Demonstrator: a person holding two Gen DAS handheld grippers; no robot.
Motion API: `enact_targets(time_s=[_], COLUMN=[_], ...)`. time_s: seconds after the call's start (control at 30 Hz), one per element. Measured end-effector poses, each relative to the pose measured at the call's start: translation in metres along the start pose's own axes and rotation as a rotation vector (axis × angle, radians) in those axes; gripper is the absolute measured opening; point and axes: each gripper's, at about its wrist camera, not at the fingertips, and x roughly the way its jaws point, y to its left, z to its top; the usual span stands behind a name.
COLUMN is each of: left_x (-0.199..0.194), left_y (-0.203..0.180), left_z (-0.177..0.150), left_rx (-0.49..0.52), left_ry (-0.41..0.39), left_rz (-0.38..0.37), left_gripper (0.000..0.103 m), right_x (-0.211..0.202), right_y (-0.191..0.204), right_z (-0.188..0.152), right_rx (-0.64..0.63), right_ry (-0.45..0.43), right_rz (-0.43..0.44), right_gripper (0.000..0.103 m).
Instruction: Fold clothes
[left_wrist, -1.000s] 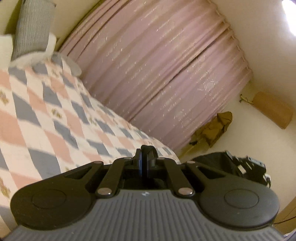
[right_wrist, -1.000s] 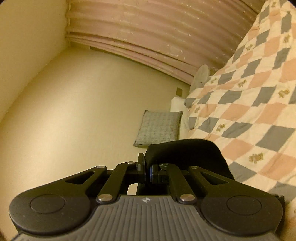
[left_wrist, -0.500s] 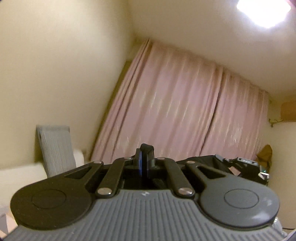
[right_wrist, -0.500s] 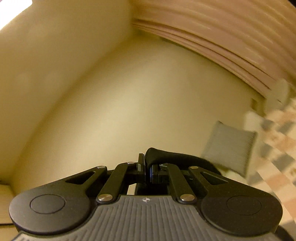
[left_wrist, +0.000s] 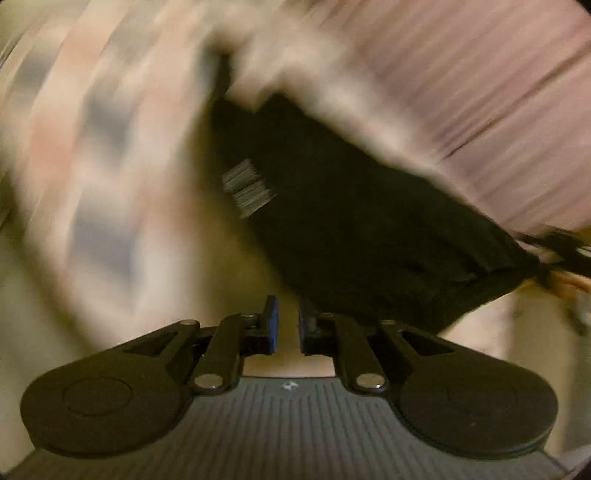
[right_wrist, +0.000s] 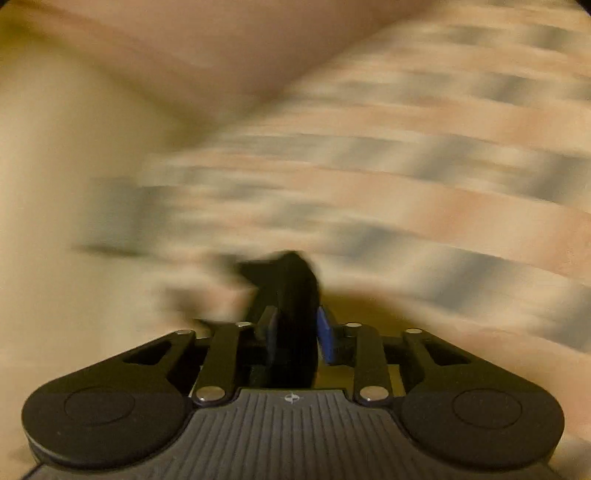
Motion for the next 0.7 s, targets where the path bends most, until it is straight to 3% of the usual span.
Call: enact_targets(time_s=[0.03,0.13,0.23,0.3,0.37,0.5,0.6,0.7], left_x=[0.024,0.047,0.063,0.076,0.098,0.15,0.191,0.226], left_y=[0.003,0.001,-0.044,-0.084,-0.117,-0.168,-0.185,-0.188], left_z=[-0.024,-0.055,-0.061,-0.063,-0.073,-0.107,-0.135,-0.162], left_rx=[-0.026,0.016,0.299,0.533,0.749,1.124,1.308,1.383], left_ry=[0.075,0.111,0.048,0.003,-0.031,-0.054,-0.024,-0.013], left_rz=[0.062,0.176,0.261,0.294,0.281,0.214,0.161,0.129], left_gripper=[0.007,0.005,0.011,0.024,0.026,0.026,0.026,0.034], right_x=[0.001,-0.015,-0.023,-0.017,-0.024,-0.035,-0.015,0.017], right_y=[-0.044,-0.14,-0.185,-0.184,-0.166,-0.12,-0.097,-0.085], right_z=[-0.016,-0.067,-0.106,-0.114,-0.122,-0.14,-0.159,-0.186], right_rx=[0.052,0.185,0.204,0.138,0.006,-0.302,-0.507,-0.764], right_ry=[0.012,0.044,0.035,0.0,-0.04,-0.086,-0.057,-0.019], right_rz=[-0.065,-0.127,-0.14,-0.145,-0.162,-0.224,-0.288,-0.351], right_gripper=[0.029,0.029,0.029,0.03,0.04,0.047,0.05,0.049])
